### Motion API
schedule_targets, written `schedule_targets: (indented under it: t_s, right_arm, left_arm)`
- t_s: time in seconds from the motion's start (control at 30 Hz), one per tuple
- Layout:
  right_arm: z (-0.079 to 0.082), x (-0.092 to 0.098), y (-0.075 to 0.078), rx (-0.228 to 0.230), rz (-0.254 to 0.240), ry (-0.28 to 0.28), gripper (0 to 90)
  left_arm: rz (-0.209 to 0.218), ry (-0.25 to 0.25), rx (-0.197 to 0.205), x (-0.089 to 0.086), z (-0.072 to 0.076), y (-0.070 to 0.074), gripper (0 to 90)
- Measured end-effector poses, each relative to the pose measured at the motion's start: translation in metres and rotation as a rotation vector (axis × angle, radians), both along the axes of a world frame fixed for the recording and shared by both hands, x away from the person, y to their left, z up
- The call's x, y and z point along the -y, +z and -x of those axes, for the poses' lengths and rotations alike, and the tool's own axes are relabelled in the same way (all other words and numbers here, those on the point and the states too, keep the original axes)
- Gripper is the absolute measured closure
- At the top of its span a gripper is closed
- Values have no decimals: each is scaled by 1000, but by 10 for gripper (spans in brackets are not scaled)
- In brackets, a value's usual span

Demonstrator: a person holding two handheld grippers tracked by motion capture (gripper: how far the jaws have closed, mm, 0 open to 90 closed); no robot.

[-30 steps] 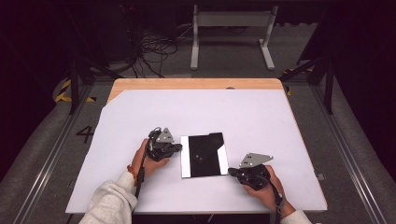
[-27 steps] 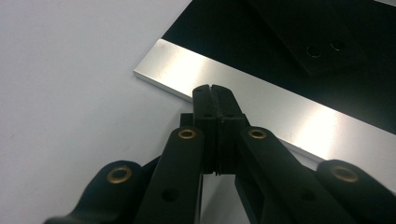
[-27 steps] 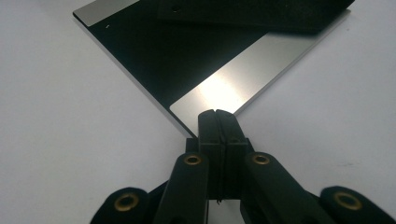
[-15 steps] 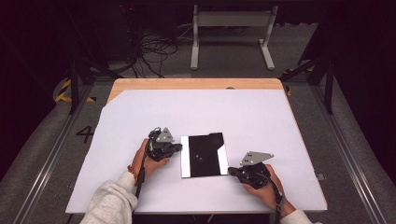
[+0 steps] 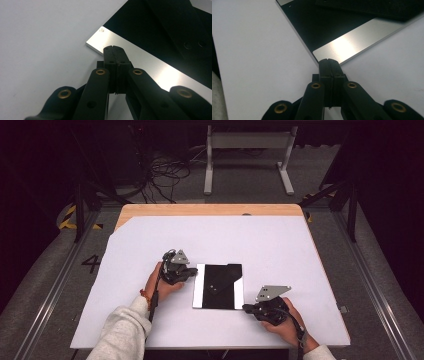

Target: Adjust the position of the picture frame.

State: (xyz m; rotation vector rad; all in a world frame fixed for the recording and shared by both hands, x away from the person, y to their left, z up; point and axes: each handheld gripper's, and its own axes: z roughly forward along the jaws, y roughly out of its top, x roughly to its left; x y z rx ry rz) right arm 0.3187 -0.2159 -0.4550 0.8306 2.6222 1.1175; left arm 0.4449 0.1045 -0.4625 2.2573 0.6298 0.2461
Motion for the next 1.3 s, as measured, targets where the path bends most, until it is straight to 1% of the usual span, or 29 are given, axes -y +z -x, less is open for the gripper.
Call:
schedule_targets:
  t_s: [0.07,0.1,0.13,0.27,0.33,0.4,0.47,0.53,0.6,0.63,0.67,0.7,0.73,0.77,0.8,0.83,0.9,0.93,0.97,1.0,1.07,1.1,1.13,1.17,1.2,1.23,1.3]
  right_arm:
    - [1,-1,0,0,1,16,900]
    - [2,-2,0,2,2,21,900]
    - [2,-3,0,4,3,24,900]
    - [4,-6,0,5,2,37,900]
    - [4,-8,0,0,-9,43,900]
    - [5,-11,0,7,0,55,900]
    - [7,-14,1,10,9,63,900]
    - [7,-15,1,15,14,67,900]
    - [7,-14,0,14,8,68,900]
    - [7,-14,0,18,5,68,900]
    - [7,-14,-1,26,17,64,900]
    - [8,-14,-1,30,17,66,900]
    - [8,-14,-1,31,16,63,900]
    - [8,-14,-1,35,19,64,900]
    - [8,-14,-1,40,23,61,900]
    - [8,-14,-1,46,25,55,900]
    - [8,-14,0,52,28,53,900]
    - [7,-13,1,52,12,47,900]
    - [6,-12,3,57,6,41,900]
    - [6,-12,5,63,4,39,900]
    - [3,-9,10,101,11,19,900]
    - [1,-7,12,111,12,9,900]
    - [-2,-5,13,123,11,-7,900]
    - [-6,-2,15,138,11,-27,900]
    - [-12,2,17,153,5,-51,900]
    - [-15,4,18,159,0,-69,900]
    - [-23,9,20,171,-13,-101,900]
  left_arm:
    - [-2,3,14,2,-2,0,898]
    - [-1,10,6,3,-2,0,899]
    - [7,6,1,4,-4,0,899]
    - [21,19,-2,6,-7,-1,899]
    - [21,21,1,8,-9,-2,899]
    - [17,25,9,11,-10,-1,899]
    - [23,29,6,11,-11,-2,898]
    - [17,28,12,12,-11,-2,898]
    - [21,31,5,11,-9,-1,897]
    - [22,20,11,10,-7,0,895]
    - [23,14,8,9,-5,2,884]
    - [28,10,9,8,-1,4,876]
    - [11,-3,30,6,6,8,876]
    - [8,-14,39,3,11,10,877]
    - [16,-18,39,0,16,13,879]
    - [22,-21,51,-4,21,16,879]
    - [34,-35,53,-12,32,21,886]
    - [44,-41,48,-16,38,22,890]
    - [46,-49,48,-19,43,23,892]
    - [42,-56,53,-23,51,24,893]
    - [35,-70,46,-28,64,23,893]
    - [29,-77,45,-31,70,22,894]
    - [34,-84,41,-33,77,21,895]
    - [27,-90,41,-36,85,21,896]
    - [29,-97,41,-38,89,20,897]
    - [37,-98,32,-39,93,20,897]
    - [45,-110,27,-41,103,19,897]
